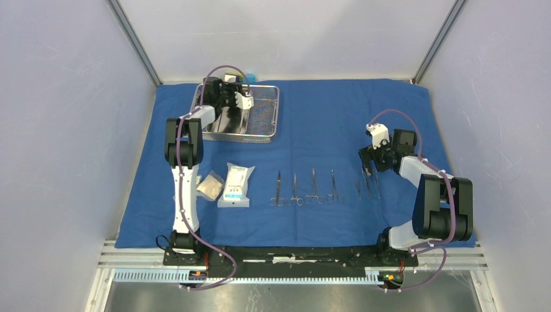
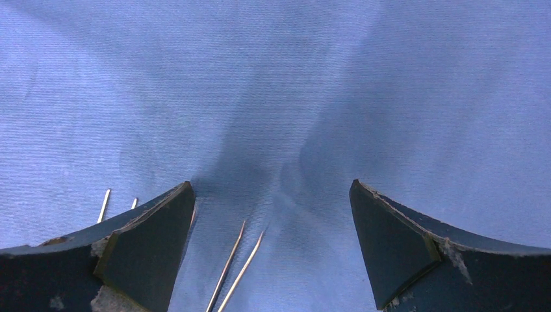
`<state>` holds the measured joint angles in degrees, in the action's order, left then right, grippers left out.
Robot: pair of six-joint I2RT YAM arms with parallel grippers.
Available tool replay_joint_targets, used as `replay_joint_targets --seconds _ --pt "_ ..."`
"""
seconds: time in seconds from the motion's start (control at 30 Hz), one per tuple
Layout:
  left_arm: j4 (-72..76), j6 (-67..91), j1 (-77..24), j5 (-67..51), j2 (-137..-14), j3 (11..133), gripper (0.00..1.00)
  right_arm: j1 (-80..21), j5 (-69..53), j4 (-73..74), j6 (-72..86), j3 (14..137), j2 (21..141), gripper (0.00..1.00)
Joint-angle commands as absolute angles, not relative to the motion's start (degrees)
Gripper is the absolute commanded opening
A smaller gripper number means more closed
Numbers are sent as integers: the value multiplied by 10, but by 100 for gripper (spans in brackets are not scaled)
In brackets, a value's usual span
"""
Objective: Open and lay out the surgical kit
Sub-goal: Pick up the medical item from the container.
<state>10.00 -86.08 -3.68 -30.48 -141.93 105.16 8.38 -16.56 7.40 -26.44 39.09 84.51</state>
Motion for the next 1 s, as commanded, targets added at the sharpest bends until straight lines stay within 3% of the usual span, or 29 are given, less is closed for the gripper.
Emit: replay_joint_targets --seconds 0.0,0.17,0.7,0.97 --pt "69 -801 -37 -334 -1428 1044 54 88 -172 68 -269 408 848 98" --pt "69 -773 -36 -345 -1428 1056 52 88 -173 68 -269 408 849 97" --pt "72 -689 -25 -398 -1415 1072 27 89 -176 69 -266 410 851 97" --pt "108 -683 -25 -394 -1409 1055 22 89 -179 69 -266 411 854 98"
